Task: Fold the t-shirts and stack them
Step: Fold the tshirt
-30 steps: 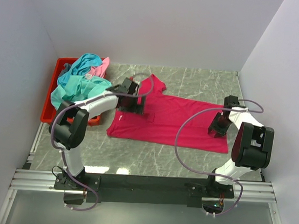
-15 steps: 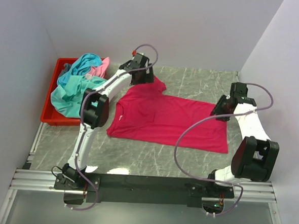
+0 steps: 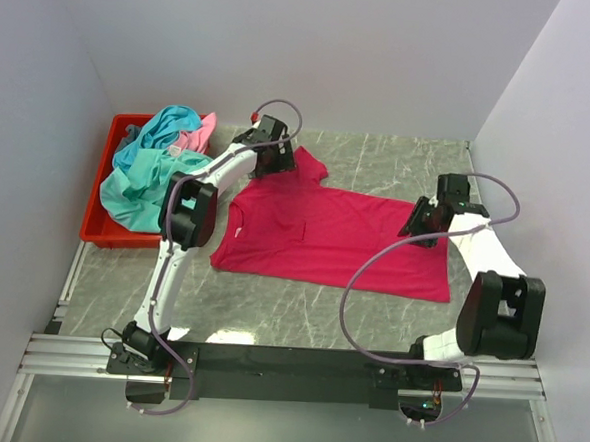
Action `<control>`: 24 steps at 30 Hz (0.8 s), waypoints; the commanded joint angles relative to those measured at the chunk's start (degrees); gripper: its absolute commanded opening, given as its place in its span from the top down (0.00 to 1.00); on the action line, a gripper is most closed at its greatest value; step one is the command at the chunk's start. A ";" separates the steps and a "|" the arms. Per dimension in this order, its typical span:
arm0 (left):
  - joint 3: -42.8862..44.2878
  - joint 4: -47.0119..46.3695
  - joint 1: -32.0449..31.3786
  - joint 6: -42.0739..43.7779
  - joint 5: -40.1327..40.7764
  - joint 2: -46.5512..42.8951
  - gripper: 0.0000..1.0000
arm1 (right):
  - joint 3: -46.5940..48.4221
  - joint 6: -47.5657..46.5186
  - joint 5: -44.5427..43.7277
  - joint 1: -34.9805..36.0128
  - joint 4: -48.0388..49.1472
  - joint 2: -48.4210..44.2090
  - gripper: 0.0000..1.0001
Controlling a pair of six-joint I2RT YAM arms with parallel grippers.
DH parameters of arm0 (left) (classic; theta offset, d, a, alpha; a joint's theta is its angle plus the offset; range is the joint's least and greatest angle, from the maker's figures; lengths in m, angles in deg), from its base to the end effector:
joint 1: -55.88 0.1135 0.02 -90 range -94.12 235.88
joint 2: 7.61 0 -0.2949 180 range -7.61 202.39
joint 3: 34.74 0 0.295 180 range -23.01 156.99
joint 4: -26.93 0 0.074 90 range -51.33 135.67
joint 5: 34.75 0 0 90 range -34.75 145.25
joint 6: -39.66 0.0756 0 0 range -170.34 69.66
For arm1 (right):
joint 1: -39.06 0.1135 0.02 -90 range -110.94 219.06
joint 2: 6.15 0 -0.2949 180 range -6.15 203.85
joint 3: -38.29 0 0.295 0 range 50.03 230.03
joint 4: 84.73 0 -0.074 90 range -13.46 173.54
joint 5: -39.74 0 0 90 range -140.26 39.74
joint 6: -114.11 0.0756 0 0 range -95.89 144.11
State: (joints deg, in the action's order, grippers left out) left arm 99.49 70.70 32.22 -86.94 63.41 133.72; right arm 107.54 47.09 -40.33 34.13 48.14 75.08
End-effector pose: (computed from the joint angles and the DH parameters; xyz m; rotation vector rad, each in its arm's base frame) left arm 0.5877 -0.2458 0.1458 -0.3402 2.4445 -0.2879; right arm 0.3397 -0.0162 0.2163 0.5699 2.5539 0.3378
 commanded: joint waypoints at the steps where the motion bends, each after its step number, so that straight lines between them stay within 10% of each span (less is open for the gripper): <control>1: -3.22 -1.18 -0.25 0.73 1.24 -3.87 0.02 | -0.56 0.13 0.61 0.88 5.24 3.31 0.55; 24: -29.24 -11.55 -2.70 8.29 0.13 -24.18 0.01 | 8.14 -2.94 -2.20 7.21 7.71 21.33 0.56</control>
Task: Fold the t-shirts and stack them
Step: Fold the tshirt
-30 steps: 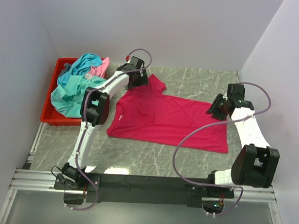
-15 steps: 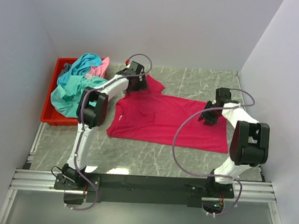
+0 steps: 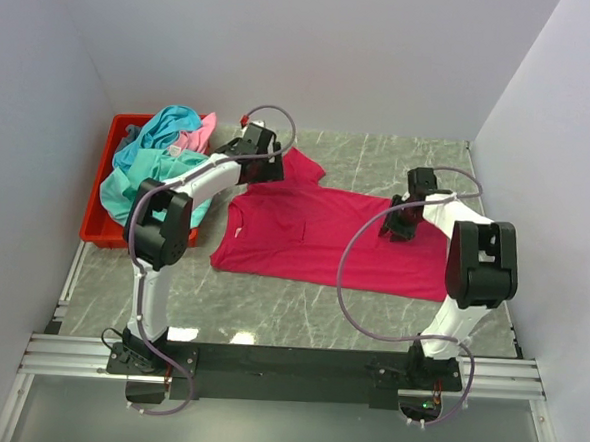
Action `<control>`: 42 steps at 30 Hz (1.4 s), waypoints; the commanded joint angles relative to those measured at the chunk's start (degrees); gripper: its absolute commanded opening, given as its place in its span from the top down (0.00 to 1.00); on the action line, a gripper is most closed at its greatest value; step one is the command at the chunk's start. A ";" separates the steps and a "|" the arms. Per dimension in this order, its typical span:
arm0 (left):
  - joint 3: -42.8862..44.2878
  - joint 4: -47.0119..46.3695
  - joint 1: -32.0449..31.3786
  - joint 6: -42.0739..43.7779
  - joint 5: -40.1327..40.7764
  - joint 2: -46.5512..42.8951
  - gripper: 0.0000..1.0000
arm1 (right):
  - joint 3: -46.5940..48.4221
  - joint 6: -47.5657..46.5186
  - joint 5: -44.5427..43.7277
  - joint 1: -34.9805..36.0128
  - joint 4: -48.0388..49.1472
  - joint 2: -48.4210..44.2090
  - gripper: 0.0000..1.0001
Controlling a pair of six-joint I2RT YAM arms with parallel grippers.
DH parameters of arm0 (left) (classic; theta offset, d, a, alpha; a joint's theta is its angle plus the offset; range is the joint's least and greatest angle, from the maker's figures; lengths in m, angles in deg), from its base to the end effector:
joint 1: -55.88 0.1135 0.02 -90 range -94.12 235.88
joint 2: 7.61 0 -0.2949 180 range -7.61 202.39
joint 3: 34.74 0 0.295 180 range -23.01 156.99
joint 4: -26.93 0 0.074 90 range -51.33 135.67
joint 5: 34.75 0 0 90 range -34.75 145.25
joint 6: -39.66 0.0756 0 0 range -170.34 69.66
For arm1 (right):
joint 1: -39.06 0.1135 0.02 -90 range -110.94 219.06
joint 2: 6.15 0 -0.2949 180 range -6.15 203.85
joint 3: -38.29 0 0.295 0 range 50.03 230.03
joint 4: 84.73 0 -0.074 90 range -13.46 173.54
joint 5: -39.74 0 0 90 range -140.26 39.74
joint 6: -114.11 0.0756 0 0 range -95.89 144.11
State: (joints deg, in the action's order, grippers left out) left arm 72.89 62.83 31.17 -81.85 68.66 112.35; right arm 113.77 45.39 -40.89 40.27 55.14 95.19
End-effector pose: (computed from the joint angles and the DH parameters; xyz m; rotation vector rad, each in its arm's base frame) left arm 0.5104 -0.2156 0.1960 -0.2485 2.3773 -0.1817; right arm 0.4036 0.0208 0.1382 0.4309 2.7095 0.3342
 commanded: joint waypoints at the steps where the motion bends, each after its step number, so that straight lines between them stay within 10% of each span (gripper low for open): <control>1: -4.39 -3.95 -1.92 3.82 -6.54 -2.89 0.01 | 1.91 -1.41 -1.81 1.33 0.63 1.49 0.56; 9: -14.68 -7.03 -3.68 6.54 -18.33 -4.21 0.01 | -0.37 -1.59 -2.86 2.83 -0.69 2.28 0.56; 31: -39.11 -4.83 -4.12 2.68 -16.39 -17.30 0.01 | -9.78 0.61 -3.83 6.43 -7.28 -7.29 0.57; 42: -21.86 2.10 -4.82 2.86 -13.77 -14.86 0.01 | -2.50 -0.71 -6.55 6.52 -10.35 -7.21 0.56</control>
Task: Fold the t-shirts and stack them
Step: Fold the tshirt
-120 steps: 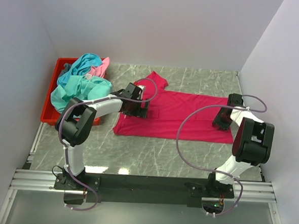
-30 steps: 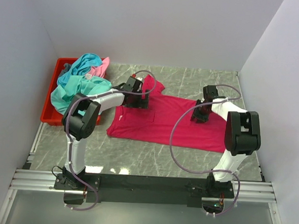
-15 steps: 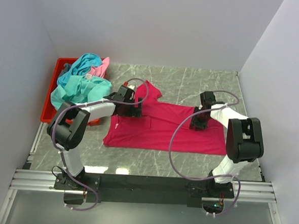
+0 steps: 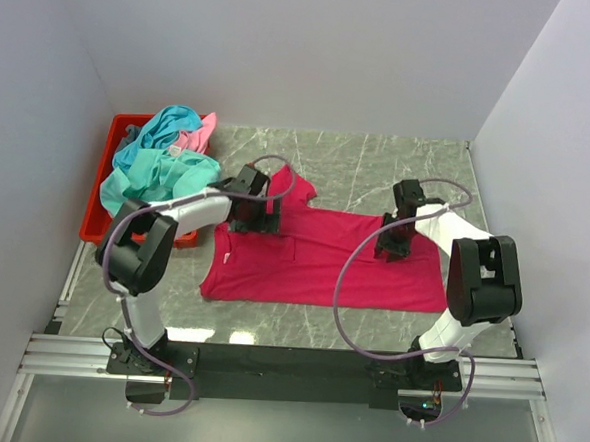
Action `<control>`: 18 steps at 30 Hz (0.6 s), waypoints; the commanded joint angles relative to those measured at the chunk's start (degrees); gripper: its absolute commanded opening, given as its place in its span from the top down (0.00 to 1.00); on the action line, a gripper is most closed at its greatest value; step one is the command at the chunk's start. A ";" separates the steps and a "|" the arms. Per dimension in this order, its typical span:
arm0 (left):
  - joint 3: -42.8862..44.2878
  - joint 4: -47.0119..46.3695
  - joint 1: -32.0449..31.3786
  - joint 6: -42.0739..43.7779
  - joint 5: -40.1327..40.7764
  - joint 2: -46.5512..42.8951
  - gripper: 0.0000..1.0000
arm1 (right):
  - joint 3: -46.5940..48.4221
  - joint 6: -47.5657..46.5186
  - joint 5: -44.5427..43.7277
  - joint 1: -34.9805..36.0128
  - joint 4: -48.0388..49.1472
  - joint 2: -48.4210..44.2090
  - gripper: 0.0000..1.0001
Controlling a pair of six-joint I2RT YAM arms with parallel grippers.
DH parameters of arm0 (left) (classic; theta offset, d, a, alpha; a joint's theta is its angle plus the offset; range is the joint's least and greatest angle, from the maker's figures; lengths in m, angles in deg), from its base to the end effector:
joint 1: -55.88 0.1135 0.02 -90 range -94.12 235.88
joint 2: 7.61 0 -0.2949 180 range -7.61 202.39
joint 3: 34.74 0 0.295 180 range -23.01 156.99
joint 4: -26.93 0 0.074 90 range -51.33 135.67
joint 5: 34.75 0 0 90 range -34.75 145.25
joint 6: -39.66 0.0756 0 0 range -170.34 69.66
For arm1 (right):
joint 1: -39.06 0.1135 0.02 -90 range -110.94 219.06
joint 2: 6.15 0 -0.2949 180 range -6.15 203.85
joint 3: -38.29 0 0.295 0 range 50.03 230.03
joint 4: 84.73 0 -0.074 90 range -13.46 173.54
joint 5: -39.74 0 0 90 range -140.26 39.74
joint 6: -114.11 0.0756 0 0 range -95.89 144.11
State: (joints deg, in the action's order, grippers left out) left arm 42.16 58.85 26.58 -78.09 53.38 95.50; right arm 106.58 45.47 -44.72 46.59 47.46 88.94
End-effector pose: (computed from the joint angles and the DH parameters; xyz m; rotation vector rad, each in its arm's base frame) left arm 0.3742 -0.2128 0.1434 0.0480 2.6396 -0.3978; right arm 0.3451 0.0530 0.1303 0.3299 2.8777 0.2333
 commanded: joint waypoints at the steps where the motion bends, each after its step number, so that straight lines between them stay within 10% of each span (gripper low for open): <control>1: 11.71 6.79 -0.15 -1.34 1.69 2.88 0.01 | 6.97 -0.97 -3.08 0.29 -3.12 -0.96 0.55; 9: 44.04 15.67 0.03 -5.38 12.56 21.92 0.01 | 13.58 -0.89 -2.38 0.20 -4.88 -0.96 0.53; 18: 57.17 17.62 1.17 -6.89 22.78 33.11 0.13 | 10.60 1.40 2.54 0.20 -0.75 -2.98 0.53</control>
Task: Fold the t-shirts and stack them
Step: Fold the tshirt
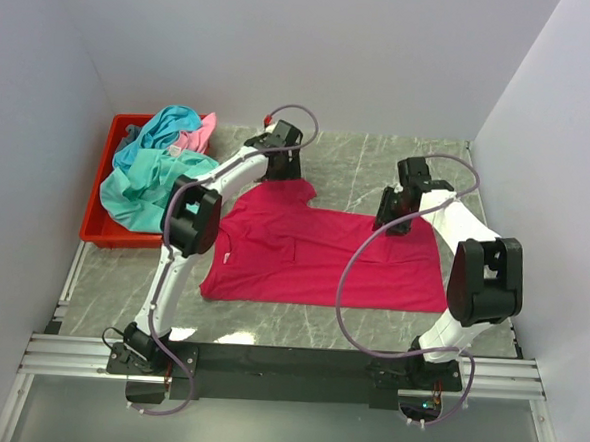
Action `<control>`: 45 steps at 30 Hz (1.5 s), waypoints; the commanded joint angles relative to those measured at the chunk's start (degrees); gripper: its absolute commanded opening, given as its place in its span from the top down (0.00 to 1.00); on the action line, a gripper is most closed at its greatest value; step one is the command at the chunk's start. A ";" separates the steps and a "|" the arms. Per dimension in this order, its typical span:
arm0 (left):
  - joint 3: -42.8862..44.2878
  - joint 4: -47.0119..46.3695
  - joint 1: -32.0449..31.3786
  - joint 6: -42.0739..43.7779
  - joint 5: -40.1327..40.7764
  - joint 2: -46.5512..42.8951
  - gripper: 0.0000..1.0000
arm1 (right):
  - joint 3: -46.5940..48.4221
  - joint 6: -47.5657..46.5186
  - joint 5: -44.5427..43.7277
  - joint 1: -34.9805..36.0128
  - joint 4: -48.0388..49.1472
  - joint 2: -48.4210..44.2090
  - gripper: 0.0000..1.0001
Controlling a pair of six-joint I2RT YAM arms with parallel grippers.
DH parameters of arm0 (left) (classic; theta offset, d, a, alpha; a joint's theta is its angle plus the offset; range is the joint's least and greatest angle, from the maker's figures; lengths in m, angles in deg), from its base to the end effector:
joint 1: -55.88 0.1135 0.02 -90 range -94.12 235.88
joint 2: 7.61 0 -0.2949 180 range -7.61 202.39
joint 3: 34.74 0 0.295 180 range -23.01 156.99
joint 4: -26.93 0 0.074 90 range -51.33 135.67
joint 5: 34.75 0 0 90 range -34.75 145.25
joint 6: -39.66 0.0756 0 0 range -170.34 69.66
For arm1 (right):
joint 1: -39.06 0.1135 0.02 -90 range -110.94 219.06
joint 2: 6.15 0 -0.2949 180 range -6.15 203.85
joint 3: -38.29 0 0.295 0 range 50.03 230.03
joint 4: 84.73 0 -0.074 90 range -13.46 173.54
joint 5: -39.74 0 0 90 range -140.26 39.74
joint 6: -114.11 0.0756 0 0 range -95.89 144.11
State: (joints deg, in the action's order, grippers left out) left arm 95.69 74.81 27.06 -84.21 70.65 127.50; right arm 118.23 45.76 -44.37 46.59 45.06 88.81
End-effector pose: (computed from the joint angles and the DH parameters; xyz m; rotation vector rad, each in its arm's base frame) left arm 0.5461 -0.2775 0.1809 -0.2197 2.4384 -0.1487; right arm 0.3885 0.0592 0.1954 0.3054 2.7176 0.2874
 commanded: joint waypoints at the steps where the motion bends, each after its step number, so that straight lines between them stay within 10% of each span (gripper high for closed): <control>1: 4.17 1.22 0.78 -0.76 5.69 1.56 0.14 | -2.10 1.29 2.54 0.29 1.91 -3.11 0.53; 37: 5.06 -10.83 4.21 -5.24 -4.68 6.31 0.18 | -5.98 0.32 5.18 0.21 4.20 -1.88 0.53; 45: 4.35 -11.26 4.21 -5.42 -5.82 6.66 0.31 | -5.89 0.23 5.10 0.12 4.20 -1.27 0.53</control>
State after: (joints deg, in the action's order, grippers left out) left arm 99.69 65.69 31.48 -89.04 66.39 134.62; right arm 112.31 46.33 -39.63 46.59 48.03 87.97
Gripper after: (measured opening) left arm 0.702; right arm 0.474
